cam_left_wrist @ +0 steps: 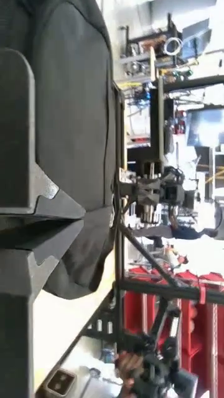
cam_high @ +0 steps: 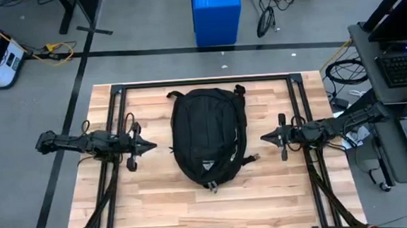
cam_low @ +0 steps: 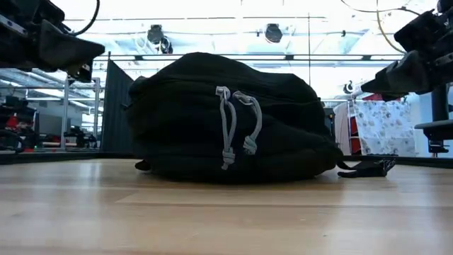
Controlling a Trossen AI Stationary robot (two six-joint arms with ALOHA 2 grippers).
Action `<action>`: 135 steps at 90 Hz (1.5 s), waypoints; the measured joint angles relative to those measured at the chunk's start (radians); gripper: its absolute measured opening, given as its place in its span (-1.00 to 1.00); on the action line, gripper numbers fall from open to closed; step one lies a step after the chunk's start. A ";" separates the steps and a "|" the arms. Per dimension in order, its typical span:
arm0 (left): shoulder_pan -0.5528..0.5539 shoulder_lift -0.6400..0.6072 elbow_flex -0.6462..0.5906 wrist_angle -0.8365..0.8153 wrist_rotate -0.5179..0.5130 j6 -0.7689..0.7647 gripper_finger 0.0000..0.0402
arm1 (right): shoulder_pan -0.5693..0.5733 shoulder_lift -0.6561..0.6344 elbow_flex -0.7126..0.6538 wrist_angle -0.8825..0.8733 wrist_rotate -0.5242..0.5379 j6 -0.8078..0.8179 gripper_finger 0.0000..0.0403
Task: Unpack backpack
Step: Return to Home Position
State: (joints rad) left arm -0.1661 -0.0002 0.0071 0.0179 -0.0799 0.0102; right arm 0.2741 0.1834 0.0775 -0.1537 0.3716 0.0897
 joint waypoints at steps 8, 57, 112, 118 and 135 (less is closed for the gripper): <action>0.000 0.000 0.000 0.004 0.000 0.025 -1.00 | 0.000 -0.060 0.002 -0.001 0.003 -0.010 -1.00; 0.002 0.000 0.000 0.003 -0.007 0.014 -1.00 | 0.007 -0.181 0.004 0.002 0.044 -0.042 -1.00; 0.002 0.000 0.000 0.004 -0.007 -0.028 -1.00 | 0.044 -0.179 -0.064 0.216 -0.033 -0.105 -1.00; 0.001 0.000 0.000 0.004 -0.007 -0.030 -1.00 | 0.035 -0.179 -0.064 0.215 -0.033 -0.122 -1.00; 0.002 0.000 0.000 0.005 -0.014 -0.019 -1.00 | -0.030 -0.179 -0.064 0.215 -0.048 -0.154 -1.00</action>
State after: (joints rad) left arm -0.1646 -0.0002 0.0067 0.0227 -0.0938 -0.0091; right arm 0.2445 0.0048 0.0132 0.0613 0.3240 -0.0639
